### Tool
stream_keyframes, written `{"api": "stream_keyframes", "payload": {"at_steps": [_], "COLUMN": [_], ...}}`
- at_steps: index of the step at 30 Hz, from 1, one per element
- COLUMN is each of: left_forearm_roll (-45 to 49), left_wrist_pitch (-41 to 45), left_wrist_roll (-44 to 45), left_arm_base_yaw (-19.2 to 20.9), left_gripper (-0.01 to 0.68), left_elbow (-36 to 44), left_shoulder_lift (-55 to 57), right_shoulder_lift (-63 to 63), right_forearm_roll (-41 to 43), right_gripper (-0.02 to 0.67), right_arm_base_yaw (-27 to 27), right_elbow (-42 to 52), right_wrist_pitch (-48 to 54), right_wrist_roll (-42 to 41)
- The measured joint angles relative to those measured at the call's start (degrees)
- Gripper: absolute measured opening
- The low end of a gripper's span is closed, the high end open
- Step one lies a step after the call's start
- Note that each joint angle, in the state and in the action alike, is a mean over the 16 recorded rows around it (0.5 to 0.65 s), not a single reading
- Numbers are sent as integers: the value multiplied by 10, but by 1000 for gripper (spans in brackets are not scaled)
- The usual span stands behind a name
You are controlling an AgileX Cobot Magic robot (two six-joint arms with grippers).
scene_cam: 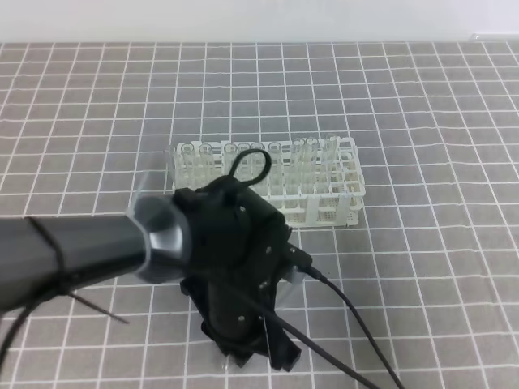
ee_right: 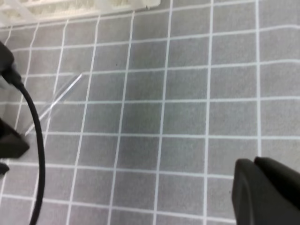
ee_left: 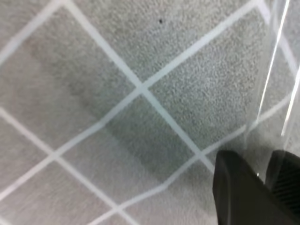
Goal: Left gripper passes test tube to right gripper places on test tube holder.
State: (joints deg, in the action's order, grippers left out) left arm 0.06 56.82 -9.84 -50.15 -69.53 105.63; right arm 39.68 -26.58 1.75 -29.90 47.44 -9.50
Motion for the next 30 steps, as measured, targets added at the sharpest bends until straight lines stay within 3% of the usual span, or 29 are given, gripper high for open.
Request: {"api": "stream_keyframes", "payload": {"at_steps": [8, 14, 23, 30], "left_forearm_roll": [0, -1, -17, -29], "left_wrist_pitch": [-18, -77, -251, -400], "left_wrist_roll": [18, 25, 8, -38], "left_arm_base_yaw": [1, 13, 46, 59], "left_gripper": [52, 40, 28, 46], "left_elbow": [6, 63, 256, 415], "left_shoulder_lift": [-97, -215, -414, -552], "right_shoulder_lift": [0, 3, 31, 79], "right_forearm_roll": [-17, -39, -94, -128], "right_gripper": [-13, -13, -13, -13], "right_arm_base_yaw": [0, 0, 10, 67], "right_elbow": [-14, -38, -81, -109], "right_wrist_pitch": [46, 83, 102, 75], "right_wrist_roll": [0, -1, -25, -42]}}
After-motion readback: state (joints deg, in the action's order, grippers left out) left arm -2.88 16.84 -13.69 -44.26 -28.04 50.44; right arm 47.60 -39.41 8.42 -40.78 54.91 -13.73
